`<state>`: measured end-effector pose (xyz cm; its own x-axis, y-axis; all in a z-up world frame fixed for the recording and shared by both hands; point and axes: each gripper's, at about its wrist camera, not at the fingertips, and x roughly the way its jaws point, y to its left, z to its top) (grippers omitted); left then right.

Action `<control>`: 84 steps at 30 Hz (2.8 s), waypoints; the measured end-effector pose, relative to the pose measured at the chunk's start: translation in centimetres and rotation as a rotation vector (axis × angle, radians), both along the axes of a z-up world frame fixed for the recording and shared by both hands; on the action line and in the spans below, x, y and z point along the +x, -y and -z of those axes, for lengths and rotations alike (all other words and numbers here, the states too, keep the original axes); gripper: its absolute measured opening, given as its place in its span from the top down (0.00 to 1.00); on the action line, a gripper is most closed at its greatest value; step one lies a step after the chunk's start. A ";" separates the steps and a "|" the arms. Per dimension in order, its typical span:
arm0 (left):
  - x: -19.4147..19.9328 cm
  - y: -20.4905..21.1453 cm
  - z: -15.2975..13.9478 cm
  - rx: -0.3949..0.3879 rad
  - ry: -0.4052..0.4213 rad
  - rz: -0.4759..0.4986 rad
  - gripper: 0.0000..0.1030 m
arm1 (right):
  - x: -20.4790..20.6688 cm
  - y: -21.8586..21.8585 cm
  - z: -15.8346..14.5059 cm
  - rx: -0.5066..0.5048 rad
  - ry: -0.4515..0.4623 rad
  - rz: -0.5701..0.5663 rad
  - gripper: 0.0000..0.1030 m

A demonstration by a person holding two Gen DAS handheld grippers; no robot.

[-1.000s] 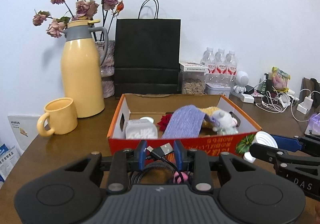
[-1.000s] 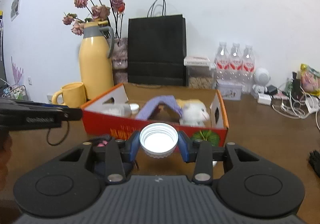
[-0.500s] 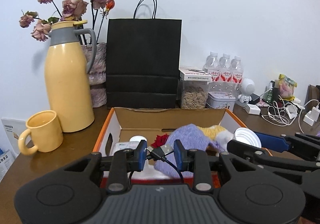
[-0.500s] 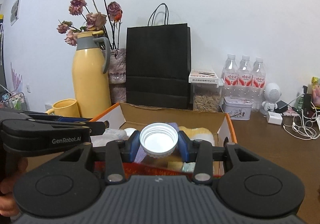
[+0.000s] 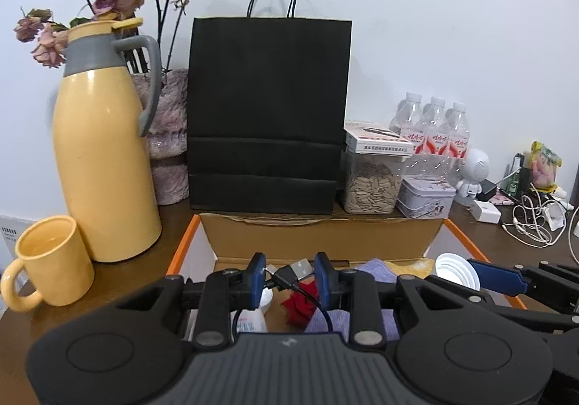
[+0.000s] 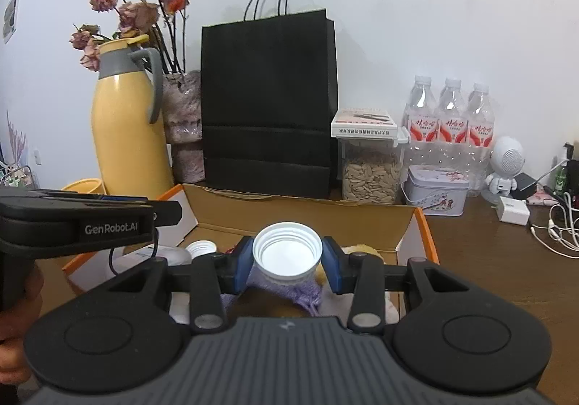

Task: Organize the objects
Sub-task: 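Carry the cap and black cable into the box and open both tools, then move both tools back over the table toward the remaining cables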

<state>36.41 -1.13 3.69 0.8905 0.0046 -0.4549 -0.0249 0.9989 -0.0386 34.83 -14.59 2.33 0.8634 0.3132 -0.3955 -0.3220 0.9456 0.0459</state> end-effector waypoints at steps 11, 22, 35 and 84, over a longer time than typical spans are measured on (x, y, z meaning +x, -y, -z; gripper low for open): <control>2.6 -0.1 1.0 0.031 -0.018 0.009 0.73 | 2.8 -0.3 1.1 -0.027 -0.021 -0.011 0.60; 2.5 -0.5 1.0 0.060 0.000 -0.048 0.01 | 2.6 -0.3 1.4 -0.059 -0.025 0.008 0.00; 2.1 -0.7 1.1 0.050 -0.017 -0.053 0.00 | 2.4 -0.1 1.2 -0.066 -0.022 0.014 0.00; -19.0 -1.2 1.6 0.061 -0.093 -0.053 0.00 | -16.4 3.0 3.0 -0.124 -0.060 0.020 0.00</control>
